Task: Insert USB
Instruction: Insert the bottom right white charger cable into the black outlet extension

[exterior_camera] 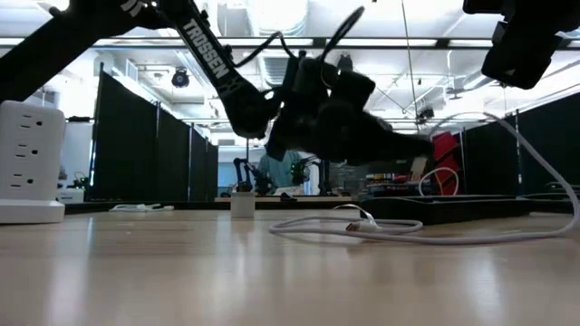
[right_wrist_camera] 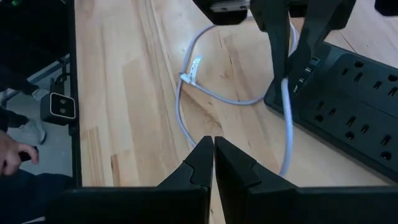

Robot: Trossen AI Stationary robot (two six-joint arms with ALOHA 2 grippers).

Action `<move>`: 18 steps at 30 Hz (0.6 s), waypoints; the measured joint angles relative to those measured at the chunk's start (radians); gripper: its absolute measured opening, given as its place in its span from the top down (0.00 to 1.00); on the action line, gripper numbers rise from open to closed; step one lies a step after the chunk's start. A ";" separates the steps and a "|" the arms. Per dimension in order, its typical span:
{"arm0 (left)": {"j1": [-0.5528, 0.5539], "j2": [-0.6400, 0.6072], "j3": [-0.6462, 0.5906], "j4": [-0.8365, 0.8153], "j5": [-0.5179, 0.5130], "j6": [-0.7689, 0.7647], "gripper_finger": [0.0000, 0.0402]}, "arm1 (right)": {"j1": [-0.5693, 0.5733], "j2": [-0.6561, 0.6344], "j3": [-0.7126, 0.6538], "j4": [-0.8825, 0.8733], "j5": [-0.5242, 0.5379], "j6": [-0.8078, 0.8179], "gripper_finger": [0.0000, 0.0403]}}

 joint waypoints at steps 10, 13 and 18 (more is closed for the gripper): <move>-0.003 0.024 0.000 0.008 -0.033 -0.016 1.00 | 0.000 0.000 0.000 0.000 0.000 0.004 1.00; -0.003 0.024 0.000 0.004 -0.034 -0.017 1.00 | 0.000 0.000 0.000 -0.001 0.000 0.005 1.00; -0.003 0.024 -0.001 -0.002 -0.056 -0.024 1.00 | 0.000 0.000 0.000 -0.003 0.000 0.005 1.00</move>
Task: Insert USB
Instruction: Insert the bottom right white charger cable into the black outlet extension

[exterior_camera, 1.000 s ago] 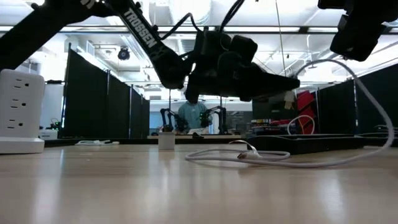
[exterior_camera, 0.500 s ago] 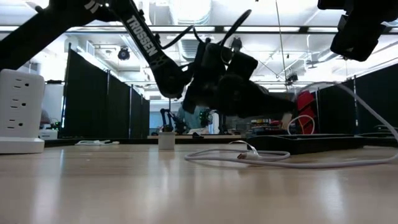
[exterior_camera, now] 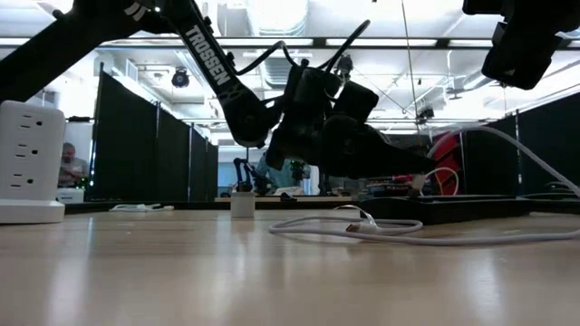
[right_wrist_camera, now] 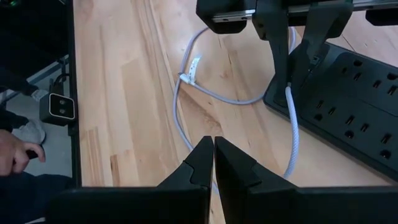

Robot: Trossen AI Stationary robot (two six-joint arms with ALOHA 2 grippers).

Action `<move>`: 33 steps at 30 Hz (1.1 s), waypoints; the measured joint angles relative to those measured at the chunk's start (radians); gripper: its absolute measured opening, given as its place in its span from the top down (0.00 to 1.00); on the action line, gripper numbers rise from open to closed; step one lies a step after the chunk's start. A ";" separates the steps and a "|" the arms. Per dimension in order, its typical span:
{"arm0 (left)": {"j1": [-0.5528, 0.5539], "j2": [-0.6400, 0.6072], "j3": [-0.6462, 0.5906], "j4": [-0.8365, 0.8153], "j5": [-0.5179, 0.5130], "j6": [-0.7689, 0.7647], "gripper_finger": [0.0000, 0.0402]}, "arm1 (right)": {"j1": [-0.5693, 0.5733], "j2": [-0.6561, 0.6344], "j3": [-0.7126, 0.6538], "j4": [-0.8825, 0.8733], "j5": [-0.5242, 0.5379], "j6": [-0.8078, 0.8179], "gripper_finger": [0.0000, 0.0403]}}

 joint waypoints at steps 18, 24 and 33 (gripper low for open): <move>0.001 -0.006 -0.043 0.005 -0.058 0.004 1.00 | 0.000 0.000 0.000 -0.001 -0.002 -0.008 1.00; 0.009 -0.007 -0.045 0.009 -0.057 0.004 1.00 | 0.000 0.000 0.000 -0.001 -0.004 -0.009 1.00; 0.030 -0.009 -0.052 0.008 -0.043 0.005 1.00 | 0.000 0.000 0.000 -0.001 -0.008 -0.008 1.00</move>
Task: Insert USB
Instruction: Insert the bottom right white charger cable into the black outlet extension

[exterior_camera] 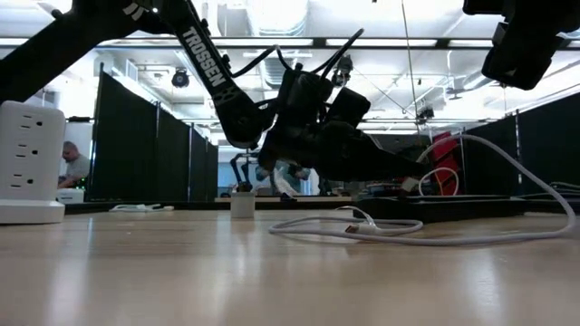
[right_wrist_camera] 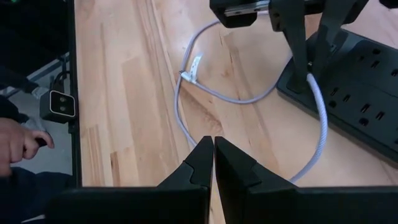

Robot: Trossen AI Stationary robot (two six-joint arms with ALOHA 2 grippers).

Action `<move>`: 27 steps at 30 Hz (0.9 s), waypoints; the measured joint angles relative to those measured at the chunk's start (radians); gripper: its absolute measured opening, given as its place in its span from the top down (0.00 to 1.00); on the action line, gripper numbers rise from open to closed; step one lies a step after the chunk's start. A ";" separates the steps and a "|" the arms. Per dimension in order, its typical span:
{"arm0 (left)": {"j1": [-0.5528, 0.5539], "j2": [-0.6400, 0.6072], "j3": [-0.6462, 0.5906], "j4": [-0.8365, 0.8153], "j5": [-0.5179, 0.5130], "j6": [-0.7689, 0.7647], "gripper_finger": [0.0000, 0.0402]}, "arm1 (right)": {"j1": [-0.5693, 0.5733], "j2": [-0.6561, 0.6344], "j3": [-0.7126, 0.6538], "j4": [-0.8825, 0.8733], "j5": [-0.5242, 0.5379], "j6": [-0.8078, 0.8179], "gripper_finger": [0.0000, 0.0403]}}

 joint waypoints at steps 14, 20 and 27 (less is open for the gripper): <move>0.027 -0.026 -0.044 0.031 0.029 -0.008 1.00 | 0.000 0.000 0.000 0.000 0.000 0.006 1.00; 0.037 -0.032 -0.113 0.172 0.040 -0.057 1.00 | 0.000 0.000 0.000 0.000 0.004 -0.016 1.00; 0.040 -0.041 -0.142 0.186 0.038 -0.052 1.00 | -0.002 0.000 0.000 0.001 0.008 -0.014 1.00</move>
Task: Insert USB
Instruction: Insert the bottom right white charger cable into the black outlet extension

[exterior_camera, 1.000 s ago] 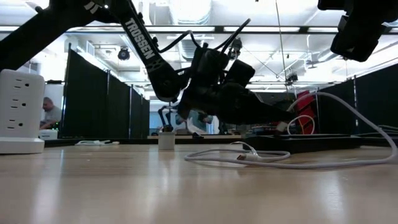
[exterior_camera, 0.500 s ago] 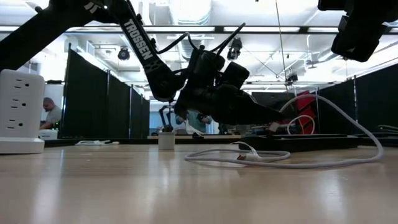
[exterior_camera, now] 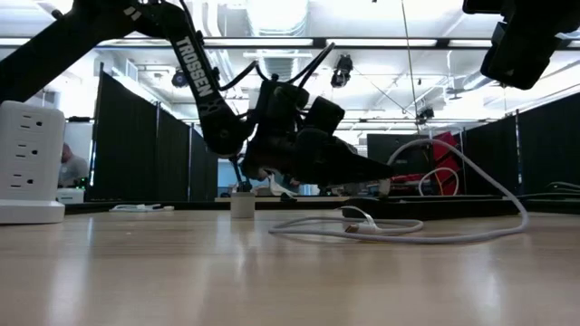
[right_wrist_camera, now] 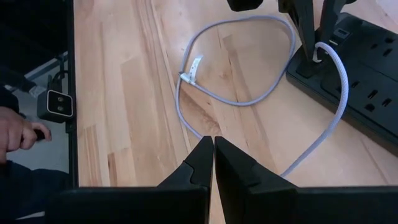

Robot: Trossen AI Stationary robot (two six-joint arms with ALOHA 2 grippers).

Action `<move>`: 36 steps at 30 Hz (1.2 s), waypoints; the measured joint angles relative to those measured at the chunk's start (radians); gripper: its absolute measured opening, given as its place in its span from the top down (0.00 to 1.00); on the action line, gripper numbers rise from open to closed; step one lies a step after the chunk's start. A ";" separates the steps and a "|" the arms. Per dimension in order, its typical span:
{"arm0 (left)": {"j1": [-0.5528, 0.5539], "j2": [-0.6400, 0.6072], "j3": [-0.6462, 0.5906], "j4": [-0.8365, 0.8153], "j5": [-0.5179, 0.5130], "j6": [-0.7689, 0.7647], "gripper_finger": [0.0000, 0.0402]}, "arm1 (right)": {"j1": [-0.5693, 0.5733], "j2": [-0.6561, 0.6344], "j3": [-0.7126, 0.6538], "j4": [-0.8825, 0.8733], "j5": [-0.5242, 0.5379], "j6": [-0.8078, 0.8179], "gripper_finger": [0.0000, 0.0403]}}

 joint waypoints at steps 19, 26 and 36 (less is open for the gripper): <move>0.021 -0.001 -0.014 -0.065 -0.030 0.047 1.00 | 0.000 0.000 0.000 0.008 0.002 0.007 1.00; 0.021 0.007 -0.014 -0.089 -0.041 0.054 1.00 | 0.000 0.000 0.000 0.008 0.002 0.004 1.00; 0.019 -0.012 -0.004 -0.103 -0.115 0.001 0.94 | 0.000 0.000 0.000 0.008 -0.001 -0.008 1.00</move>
